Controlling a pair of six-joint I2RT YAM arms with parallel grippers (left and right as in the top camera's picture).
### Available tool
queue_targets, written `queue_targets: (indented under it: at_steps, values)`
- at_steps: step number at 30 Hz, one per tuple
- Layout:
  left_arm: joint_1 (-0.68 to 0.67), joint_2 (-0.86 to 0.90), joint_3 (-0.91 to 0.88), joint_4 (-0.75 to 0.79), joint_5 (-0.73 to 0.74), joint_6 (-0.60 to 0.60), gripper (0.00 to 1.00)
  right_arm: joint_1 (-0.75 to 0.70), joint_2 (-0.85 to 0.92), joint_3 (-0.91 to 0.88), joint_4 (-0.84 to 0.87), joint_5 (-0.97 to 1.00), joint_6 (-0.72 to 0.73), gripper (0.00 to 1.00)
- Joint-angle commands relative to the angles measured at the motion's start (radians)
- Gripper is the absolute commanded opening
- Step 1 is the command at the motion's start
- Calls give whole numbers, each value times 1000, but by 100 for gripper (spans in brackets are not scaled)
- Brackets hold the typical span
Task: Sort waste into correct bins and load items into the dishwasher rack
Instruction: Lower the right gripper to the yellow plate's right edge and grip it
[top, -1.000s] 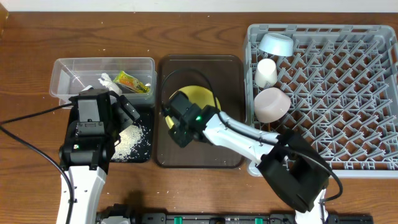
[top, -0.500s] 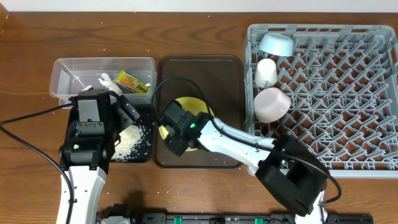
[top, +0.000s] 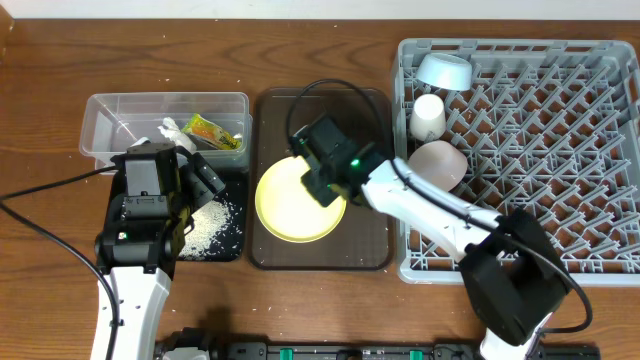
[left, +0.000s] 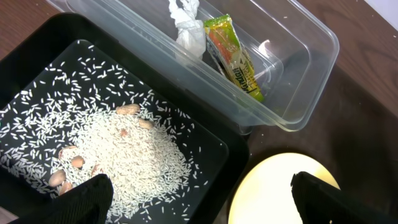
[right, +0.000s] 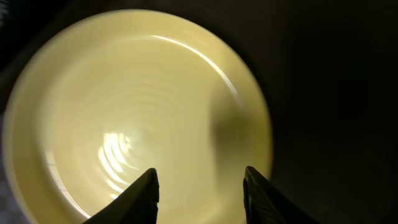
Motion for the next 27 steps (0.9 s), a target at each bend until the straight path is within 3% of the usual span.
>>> queue_targets:
  at_steps: [1, 11, 27]
  values:
    - [4, 1, 14, -2, -11, 5, 95, -41, -6, 8, -13, 19, -56, 43]
    - [4, 1, 14, -2, -12, 5, 95, -85, -6, -28, -12, 25, -56, 45]
    - [4, 1, 14, -1, -11, 5, 95, -85, -3, -155, 160, 25, -44, 35]
